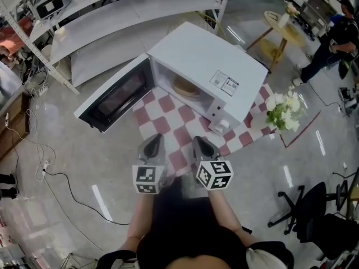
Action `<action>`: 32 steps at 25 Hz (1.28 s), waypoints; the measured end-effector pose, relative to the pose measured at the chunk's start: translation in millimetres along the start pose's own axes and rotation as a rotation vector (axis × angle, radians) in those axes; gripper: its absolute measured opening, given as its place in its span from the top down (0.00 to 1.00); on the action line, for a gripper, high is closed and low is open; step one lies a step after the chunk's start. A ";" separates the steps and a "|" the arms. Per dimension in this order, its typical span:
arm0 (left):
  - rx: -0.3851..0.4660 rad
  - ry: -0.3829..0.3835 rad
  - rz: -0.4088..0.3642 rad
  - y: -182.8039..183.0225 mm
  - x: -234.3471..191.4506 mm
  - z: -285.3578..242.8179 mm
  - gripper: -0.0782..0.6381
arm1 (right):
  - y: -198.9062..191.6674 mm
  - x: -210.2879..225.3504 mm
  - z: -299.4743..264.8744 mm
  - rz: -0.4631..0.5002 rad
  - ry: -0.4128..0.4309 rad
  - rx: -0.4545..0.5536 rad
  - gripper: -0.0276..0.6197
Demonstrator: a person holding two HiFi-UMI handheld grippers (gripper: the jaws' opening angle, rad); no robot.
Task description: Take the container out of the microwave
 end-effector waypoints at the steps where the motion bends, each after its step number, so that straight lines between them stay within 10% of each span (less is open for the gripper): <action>1: 0.000 -0.001 0.001 -0.1 -1.8 -3.7 0.88 | 1.1 0.3 -2.8 0.003 0.002 0.003 0.96; 32: -0.027 -0.096 0.027 -19.2 -33.0 -76.0 0.88 | 10.5 15.7 -64.8 0.033 -0.087 0.006 0.96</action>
Point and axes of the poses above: the fingertips, and each gripper's own axes: z backward along the fingers, x to its right, y out of its top, the point moved 8 cm from there along z, backward along the fingers, and after that the axes turned 10 degrees about -z, right-handed, at the moved point
